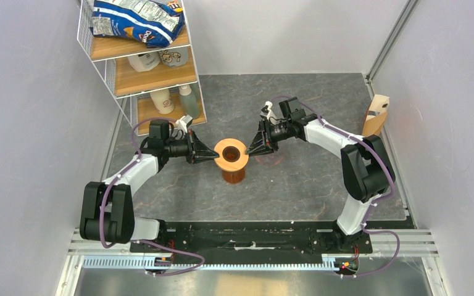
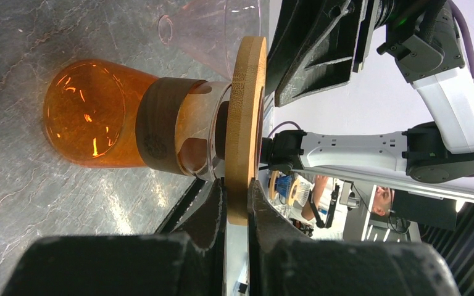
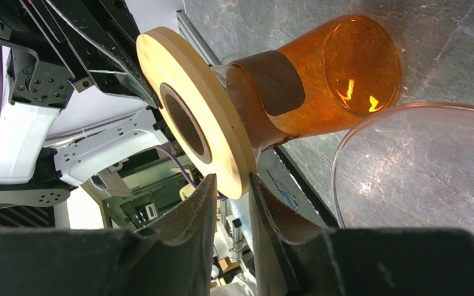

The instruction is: Place the coffee filter in the dripper

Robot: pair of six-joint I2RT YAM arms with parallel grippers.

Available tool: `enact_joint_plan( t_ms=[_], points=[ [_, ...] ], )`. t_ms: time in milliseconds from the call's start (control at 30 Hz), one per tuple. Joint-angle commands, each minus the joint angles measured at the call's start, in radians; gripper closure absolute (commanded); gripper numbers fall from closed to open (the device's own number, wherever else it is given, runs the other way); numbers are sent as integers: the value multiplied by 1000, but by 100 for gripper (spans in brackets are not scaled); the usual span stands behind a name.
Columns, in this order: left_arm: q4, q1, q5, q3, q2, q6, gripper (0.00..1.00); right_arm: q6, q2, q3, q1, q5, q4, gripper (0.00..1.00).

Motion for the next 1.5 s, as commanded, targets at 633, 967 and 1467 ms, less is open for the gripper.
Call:
enact_joint_plan(
  t_ms=[633, 967, 1467],
  points=[
    [-100, 1, -54, 38, 29, 141, 53, -46, -33, 46, -7, 8, -44, 53],
    [-164, 13, -66, 36, -48, 190, 49, -38, -28, 47, -5, -3, -34, 53],
    [-81, -17, -66, 35, -22, 137, 58, -11, -17, 37, 6, -24, 9, 57]
  ],
)
